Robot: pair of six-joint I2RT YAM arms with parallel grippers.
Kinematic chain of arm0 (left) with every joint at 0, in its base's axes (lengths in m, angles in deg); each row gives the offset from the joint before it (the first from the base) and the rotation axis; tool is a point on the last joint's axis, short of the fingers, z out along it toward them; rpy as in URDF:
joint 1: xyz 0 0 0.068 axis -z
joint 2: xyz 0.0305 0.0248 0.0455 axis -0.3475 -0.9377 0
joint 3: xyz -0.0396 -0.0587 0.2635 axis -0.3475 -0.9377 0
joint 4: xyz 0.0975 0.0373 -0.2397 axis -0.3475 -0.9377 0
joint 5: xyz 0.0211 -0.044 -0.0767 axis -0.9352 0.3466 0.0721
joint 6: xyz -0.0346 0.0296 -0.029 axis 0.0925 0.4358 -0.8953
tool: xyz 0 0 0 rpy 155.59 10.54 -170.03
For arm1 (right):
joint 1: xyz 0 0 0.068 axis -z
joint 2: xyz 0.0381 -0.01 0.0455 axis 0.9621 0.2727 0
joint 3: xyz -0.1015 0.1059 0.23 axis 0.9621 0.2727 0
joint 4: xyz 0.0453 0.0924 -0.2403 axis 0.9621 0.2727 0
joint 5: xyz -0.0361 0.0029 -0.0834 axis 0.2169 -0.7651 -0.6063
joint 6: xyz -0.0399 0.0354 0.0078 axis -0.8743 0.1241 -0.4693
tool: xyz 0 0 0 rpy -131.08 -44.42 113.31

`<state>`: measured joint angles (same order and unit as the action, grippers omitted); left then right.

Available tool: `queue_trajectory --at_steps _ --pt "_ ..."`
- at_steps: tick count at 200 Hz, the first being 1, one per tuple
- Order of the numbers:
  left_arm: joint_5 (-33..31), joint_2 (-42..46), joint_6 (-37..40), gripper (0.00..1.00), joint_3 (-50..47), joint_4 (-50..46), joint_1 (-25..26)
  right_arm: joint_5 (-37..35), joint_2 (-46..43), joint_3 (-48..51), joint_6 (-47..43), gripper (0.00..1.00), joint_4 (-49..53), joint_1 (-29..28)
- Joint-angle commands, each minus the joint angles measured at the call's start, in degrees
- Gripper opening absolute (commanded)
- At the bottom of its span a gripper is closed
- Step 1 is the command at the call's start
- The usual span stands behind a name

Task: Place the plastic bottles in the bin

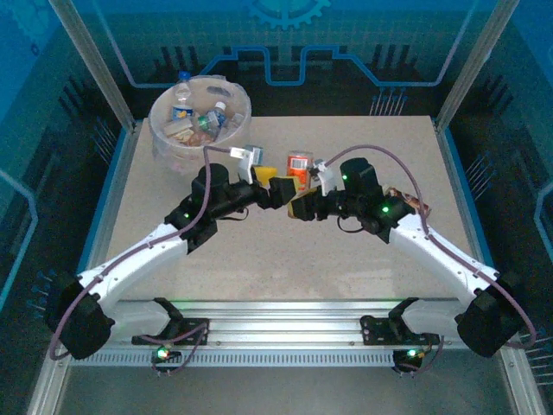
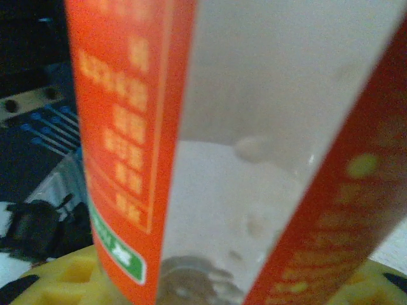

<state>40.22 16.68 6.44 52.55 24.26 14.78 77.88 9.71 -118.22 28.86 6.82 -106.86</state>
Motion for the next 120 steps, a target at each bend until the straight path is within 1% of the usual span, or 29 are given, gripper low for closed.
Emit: queue_trajectory --at_steps 1,28,45,58,68,84,101,120 --pt "9.00 -1.63 -1.79 0.99 3.05 4.22 -1.47 6.07 0.41 -2.92 -1.65 0.31 -2.83 -1.01" --pt "14.55 -2.45 -4.06 0.99 2.86 7.22 -3.22 8.05 0.08 -3.24 -1.08 0.33 -4.36 -1.26" --pt "17.10 -2.88 -4.61 0.97 3.04 7.61 -3.78 9.26 -0.07 -3.37 -0.64 0.34 -5.43 -1.30" --pt "18.31 -3.42 -5.34 0.93 3.30 7.68 -4.08 10.23 0.18 -3.74 -0.54 0.34 -5.84 -1.45" --pt "18.86 -3.97 -6.10 0.88 3.37 8.11 -4.25 10.55 0.40 -4.01 -0.59 0.34 -5.94 -1.62" --pt "19.95 -4.94 -7.78 0.81 3.41 9.45 -4.44 10.58 0.70 -4.38 -0.72 0.34 -5.90 -2.07" --pt "20.97 -5.95 -9.30 0.77 3.61 10.99 -4.46 10.57 0.87 -4.54 -0.63 0.34 -5.94 -2.29" --pt "21.10 -6.42 -9.71 0.69 3.76 11.22 -4.61 9.71 1.02 -4.82 -0.98 0.36 -5.30 -2.56"
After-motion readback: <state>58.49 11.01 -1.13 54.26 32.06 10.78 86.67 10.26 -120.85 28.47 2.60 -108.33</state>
